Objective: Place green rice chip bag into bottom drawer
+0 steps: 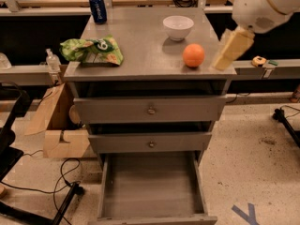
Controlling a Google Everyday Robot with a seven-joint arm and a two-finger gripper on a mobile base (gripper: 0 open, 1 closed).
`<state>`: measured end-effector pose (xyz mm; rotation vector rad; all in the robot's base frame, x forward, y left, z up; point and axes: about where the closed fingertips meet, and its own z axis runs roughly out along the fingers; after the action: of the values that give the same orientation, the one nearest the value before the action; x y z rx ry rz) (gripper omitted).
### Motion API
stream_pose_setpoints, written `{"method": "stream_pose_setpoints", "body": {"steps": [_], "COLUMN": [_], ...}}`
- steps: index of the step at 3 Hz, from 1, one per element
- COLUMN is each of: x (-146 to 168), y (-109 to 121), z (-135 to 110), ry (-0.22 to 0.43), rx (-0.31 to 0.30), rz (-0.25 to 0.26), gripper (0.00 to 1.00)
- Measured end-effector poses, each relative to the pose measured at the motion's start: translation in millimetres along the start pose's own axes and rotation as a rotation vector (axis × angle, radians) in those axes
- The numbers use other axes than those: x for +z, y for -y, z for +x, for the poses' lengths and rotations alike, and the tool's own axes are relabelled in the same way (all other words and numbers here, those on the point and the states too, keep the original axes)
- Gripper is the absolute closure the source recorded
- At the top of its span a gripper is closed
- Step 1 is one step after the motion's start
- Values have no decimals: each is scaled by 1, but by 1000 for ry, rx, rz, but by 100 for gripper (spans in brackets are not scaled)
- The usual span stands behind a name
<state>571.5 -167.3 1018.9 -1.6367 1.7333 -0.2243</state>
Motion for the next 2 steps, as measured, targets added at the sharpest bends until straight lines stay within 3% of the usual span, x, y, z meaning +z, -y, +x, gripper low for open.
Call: {"method": "stream_pose_setpoints", "body": {"steps": [1, 2], "x": [41, 41], "y": [43, 43], "z": [-44, -44], "ry": [184, 184], "rx": [-9, -10], "rz": [80, 79], "gripper": [0, 0]}}
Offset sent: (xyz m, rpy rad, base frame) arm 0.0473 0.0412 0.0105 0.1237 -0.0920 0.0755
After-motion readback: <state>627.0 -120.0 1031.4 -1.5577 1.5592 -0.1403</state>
